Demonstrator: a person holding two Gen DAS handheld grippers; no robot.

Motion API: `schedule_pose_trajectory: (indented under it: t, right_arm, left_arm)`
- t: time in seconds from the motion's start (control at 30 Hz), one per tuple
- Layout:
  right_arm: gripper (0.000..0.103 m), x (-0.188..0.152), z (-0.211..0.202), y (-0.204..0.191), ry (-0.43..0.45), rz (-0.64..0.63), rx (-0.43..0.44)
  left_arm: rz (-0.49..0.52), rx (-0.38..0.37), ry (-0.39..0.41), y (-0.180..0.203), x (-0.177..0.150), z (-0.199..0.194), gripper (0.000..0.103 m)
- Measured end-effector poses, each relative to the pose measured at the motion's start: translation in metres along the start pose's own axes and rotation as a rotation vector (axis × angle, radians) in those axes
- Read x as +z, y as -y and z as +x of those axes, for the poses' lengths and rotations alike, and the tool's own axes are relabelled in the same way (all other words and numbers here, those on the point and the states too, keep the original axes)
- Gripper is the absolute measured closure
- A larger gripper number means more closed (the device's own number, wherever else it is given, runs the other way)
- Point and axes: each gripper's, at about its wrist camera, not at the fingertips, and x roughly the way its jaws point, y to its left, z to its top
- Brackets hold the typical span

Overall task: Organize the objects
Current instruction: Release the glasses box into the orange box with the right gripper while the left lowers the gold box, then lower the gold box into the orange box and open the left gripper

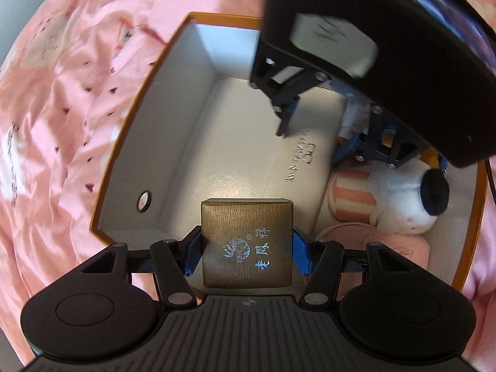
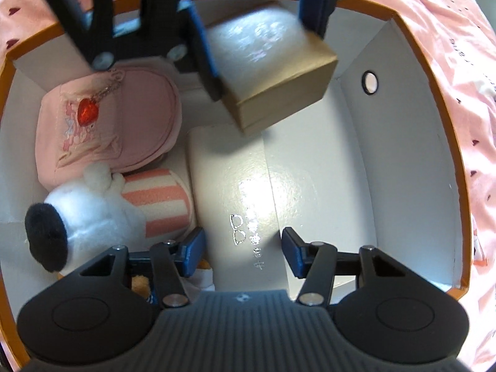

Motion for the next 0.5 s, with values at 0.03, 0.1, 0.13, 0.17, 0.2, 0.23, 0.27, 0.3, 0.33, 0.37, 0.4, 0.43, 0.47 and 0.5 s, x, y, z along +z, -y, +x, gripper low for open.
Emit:
schedule_pose_trajectory:
  t: [0.03, 0.1, 0.13, 0.17, 0.2, 0.23, 0.27, 0.3, 0.33, 0.37, 0.4, 0.43, 0.47, 0.5]
  right_arm:
    - [0.049, 0.001, -0.002, 0.001, 0.009, 0.024, -0.004]
    - [0.051, 0.0, -0.008, 0.005, 0.049, 0.084, -0.003]
    - [0.053, 0.0, -0.013, 0.008, 0.076, 0.121, 0.003]
    - [0.055, 0.0, -0.018, 0.01, 0.108, 0.16, 0.007]
    - [0.061, 0.001, -0.022, 0.012, 0.137, 0.195, 0.016]
    - [0.066, 0.003, -0.026, 0.013, 0.165, 0.227, 0.025]
    - [0.067, 0.005, -0.029, 0.014, 0.193, 0.254, 0.03]
    - [0.074, 0.008, -0.031, 0.014, 0.215, 0.274, 0.036]
    - [0.078, 0.012, -0.032, 0.015, 0.231, 0.292, 0.039]
    - [0.082, 0.016, -0.033, 0.015, 0.241, 0.311, 0.039]
    - [0.083, 0.02, -0.032, 0.016, 0.247, 0.327, 0.036]
    - [0.084, 0.024, -0.031, 0.016, 0.249, 0.332, 0.023]
    - [0.085, 0.028, -0.029, 0.015, 0.239, 0.334, 0.005]
    - [0.086, 0.032, -0.027, 0.016, 0.227, 0.34, -0.008]
  left_arm:
    - [0.004, -0.005, 0.004, 0.0, 0.0, 0.001, 0.036]
    - [0.002, -0.018, 0.006, 0.002, 0.0, 0.004, 0.036]
    - [0.002, -0.025, 0.008, 0.002, -0.001, 0.005, 0.036]
    - [0.005, -0.032, 0.006, 0.003, -0.002, 0.007, 0.036]
    - [0.008, -0.037, 0.002, 0.004, -0.003, 0.009, 0.036]
    - [0.009, -0.039, -0.002, 0.006, -0.003, 0.011, 0.036]
    - [0.01, -0.04, -0.006, 0.007, -0.005, 0.012, 0.036]
    - [0.011, -0.041, -0.009, 0.007, -0.006, 0.014, 0.036]
    - [0.01, -0.043, -0.012, 0.008, -0.008, 0.015, 0.036]
    - [0.006, -0.045, -0.014, 0.008, -0.009, 0.016, 0.036]
    - [0.001, -0.049, -0.016, 0.008, -0.011, 0.016, 0.036]
    - [-0.008, -0.056, -0.014, 0.007, -0.012, 0.016, 0.035]
    - [-0.016, -0.057, -0.016, 0.006, -0.014, 0.017, 0.035]
    - [-0.023, -0.054, -0.019, 0.005, -0.016, 0.017, 0.035]
